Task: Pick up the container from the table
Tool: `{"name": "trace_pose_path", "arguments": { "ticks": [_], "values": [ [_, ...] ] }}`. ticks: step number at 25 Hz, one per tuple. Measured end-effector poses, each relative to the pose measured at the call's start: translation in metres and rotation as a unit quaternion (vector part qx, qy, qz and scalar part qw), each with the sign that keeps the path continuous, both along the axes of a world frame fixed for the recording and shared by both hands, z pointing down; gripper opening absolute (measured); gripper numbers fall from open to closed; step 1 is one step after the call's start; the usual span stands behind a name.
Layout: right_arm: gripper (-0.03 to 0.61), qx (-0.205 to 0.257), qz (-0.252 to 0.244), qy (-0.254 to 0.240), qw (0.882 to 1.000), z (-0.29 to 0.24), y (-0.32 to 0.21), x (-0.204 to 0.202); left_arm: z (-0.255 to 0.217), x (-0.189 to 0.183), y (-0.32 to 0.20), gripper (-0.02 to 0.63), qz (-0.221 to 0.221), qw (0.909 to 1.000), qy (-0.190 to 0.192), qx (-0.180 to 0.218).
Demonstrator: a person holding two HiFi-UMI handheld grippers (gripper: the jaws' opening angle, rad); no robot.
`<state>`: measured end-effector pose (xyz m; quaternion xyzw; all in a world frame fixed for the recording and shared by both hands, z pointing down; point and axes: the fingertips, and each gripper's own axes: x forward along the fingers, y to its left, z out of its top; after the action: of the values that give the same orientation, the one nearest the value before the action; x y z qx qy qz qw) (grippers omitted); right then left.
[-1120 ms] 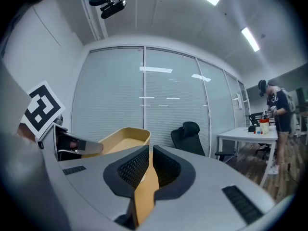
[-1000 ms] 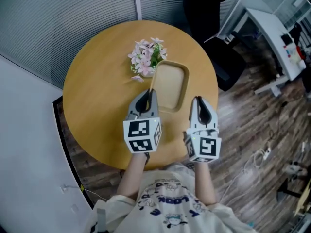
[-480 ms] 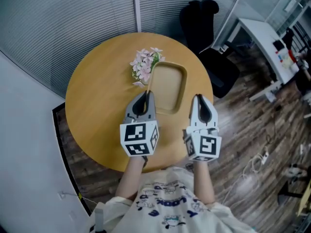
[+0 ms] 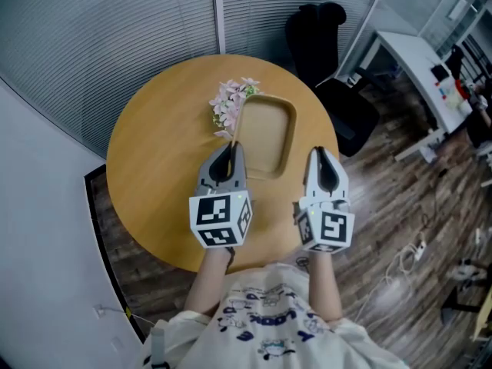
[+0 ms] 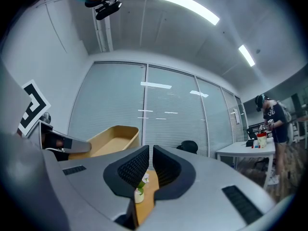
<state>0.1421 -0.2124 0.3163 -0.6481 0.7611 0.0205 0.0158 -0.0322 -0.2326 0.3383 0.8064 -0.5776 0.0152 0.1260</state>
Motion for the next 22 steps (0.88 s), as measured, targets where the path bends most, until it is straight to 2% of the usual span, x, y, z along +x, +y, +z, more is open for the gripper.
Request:
{"name": "trace_pose_path", "arguments": {
  "ticks": [9,22],
  "values": [
    [0.026,-0.008,0.011,-0.004,1.000,-0.0004,-0.0043,0.0010,-0.0006,-0.0020,-0.0017,0.015,0.007,1.0000,-0.002,0.000],
    [0.026,0.001,0.000,-0.008,1.000,-0.0007,-0.0051,0.0010,-0.0019,-0.0028,-0.0019,0.015,0.003,1.0000,-0.001,0.000]
  ]
}}
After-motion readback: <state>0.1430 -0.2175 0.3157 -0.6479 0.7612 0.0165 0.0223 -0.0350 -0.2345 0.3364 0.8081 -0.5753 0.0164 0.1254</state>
